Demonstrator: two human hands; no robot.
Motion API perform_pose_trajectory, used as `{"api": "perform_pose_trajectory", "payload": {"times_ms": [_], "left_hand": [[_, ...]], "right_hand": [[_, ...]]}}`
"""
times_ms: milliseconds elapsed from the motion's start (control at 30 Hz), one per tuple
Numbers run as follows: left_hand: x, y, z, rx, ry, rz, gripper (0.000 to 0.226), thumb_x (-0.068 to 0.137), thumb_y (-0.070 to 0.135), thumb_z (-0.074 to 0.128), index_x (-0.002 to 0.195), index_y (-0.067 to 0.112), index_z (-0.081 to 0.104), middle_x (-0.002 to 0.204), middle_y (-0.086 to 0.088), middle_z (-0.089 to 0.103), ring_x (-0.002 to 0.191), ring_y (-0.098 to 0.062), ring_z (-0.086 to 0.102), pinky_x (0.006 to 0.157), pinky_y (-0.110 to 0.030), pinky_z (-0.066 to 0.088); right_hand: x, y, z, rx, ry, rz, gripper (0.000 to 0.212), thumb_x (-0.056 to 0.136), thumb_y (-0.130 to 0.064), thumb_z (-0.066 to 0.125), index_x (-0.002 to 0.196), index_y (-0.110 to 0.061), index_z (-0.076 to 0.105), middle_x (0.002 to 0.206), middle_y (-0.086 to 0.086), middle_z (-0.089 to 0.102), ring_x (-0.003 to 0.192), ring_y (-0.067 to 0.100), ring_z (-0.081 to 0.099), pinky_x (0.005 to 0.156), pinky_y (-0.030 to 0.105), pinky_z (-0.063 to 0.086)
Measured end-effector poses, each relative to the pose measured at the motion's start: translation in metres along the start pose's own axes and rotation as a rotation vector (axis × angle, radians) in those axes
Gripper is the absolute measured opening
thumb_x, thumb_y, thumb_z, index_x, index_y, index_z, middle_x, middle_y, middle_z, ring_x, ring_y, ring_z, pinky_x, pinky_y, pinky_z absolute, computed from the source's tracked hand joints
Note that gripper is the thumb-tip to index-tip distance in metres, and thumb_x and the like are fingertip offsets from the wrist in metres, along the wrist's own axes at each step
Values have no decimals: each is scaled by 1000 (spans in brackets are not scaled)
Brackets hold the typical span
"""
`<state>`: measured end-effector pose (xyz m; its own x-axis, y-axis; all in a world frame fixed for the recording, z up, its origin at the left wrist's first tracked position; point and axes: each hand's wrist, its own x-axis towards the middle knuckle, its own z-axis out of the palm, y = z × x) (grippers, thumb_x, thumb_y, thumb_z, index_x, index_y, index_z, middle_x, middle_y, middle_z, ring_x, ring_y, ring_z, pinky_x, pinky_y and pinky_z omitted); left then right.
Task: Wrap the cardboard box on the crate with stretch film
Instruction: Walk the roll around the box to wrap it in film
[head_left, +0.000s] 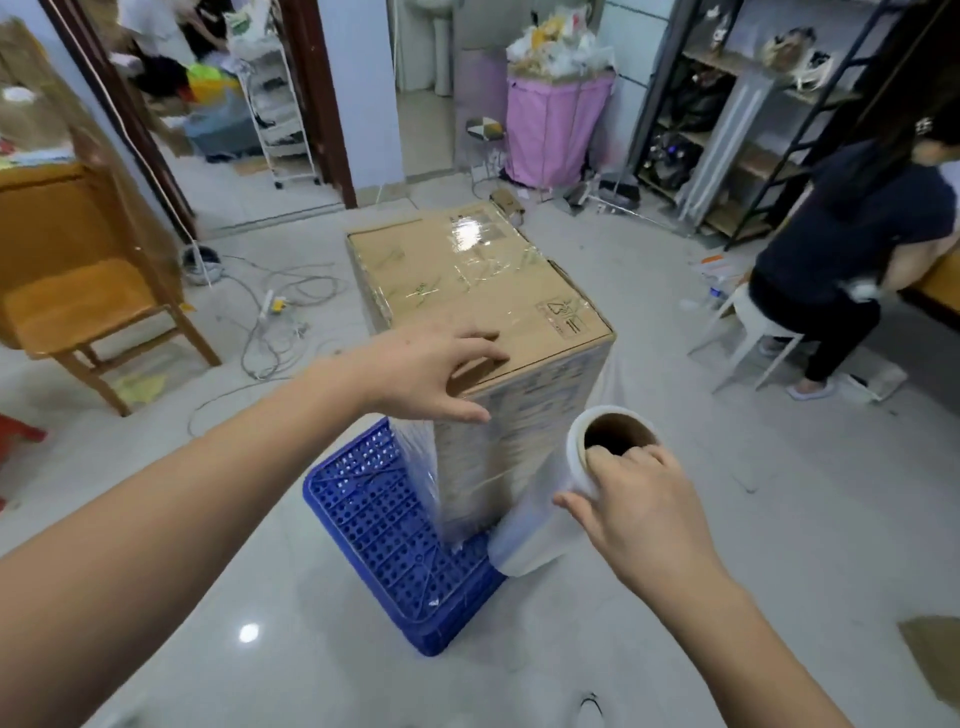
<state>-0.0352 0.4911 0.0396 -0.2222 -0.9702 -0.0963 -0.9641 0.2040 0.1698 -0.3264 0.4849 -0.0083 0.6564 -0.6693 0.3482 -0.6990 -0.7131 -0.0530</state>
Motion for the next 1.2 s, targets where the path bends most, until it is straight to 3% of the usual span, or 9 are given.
{"api": "perform_pose_trajectory", "payload": {"times_ms": [67, 167, 233, 333, 567, 667, 900, 1033, 1200], "left_hand": [[-14, -9, 7, 55, -10, 60, 95, 84, 84, 51, 162, 38, 22, 171, 5, 17, 155, -17, 18, 126, -40, 19], [-20, -11, 28, 180, 55, 90, 104, 82, 90, 41, 164, 34, 13, 172, 1, 9, 158, -19, 9, 129, -43, 8], [-17, -9, 42, 209, 157, 51, 93, 87, 85, 39, 163, 36, 18, 171, 3, 15, 158, -20, 15, 128, -44, 12], [-8, -6, 48, 225, 257, 5, 75, 96, 71, 40, 161, 37, 25, 170, 6, 23, 156, -18, 23, 125, -43, 16], [-3, 2, 44, 220, 257, -12, 69, 99, 67, 37, 160, 40, 19, 170, 7, 20, 156, -18, 21, 126, -44, 13], [-8, 3, 46, 227, 264, -28, 68, 100, 66, 37, 160, 40, 19, 170, 7, 21, 156, -18, 22, 126, -44, 14], [-9, 2, 51, 227, 308, -38, 66, 99, 64, 41, 158, 39, 27, 169, 7, 26, 155, -18, 25, 124, -45, 17], [-9, 1, 54, 216, 321, -38, 65, 97, 63, 47, 156, 38, 34, 167, 7, 31, 153, -18, 30, 123, -44, 19], [-11, 1, 57, 203, 331, -42, 66, 95, 62, 51, 155, 36, 38, 166, 6, 34, 152, -19, 32, 122, -45, 22]], "right_hand": [[-2, -13, 2, -24, -4, 102, 50, 72, -39, 81, 67, -23, 34, 52, -9, 29, 51, 20, 32, 64, 32, 45], [4, -28, 4, -91, -23, 221, 59, 66, -63, 71, 61, -21, 31, 45, -7, 28, 45, 24, 40, 55, 29, 34], [10, -28, 3, -105, -12, 260, 66, 63, -74, 65, 57, -20, 26, 43, -4, 28, 44, 25, 39, 50, 27, 24], [10, -16, 3, -53, -20, 255, 73, 62, -66, 77, 57, -22, 19, 46, -4, 24, 48, 26, 35, 48, 27, 23], [-11, -5, -17, -16, -73, -9, 69, 56, -56, 86, 55, -22, 26, 47, -10, 20, 52, 21, 25, 49, 28, 31], [-20, -17, -10, -27, -64, -111, 61, 55, -52, 88, 51, -18, 38, 44, -7, 31, 53, 18, 25, 50, 28, 38], [-9, -46, -11, 86, 48, -177, 55, 66, -62, 67, 49, -18, 38, 50, -10, 25, 55, 17, 31, 57, 29, 36], [2, -66, -2, 77, -45, -286, 56, 59, -54, 83, 49, -18, 41, 45, -6, 29, 49, 18, 30, 61, 26, 33], [10, -83, -5, -6, -183, -277, 51, 58, -54, 85, 56, -20, 47, 46, -5, 46, 48, 18, 39, 67, 28, 49]]}}
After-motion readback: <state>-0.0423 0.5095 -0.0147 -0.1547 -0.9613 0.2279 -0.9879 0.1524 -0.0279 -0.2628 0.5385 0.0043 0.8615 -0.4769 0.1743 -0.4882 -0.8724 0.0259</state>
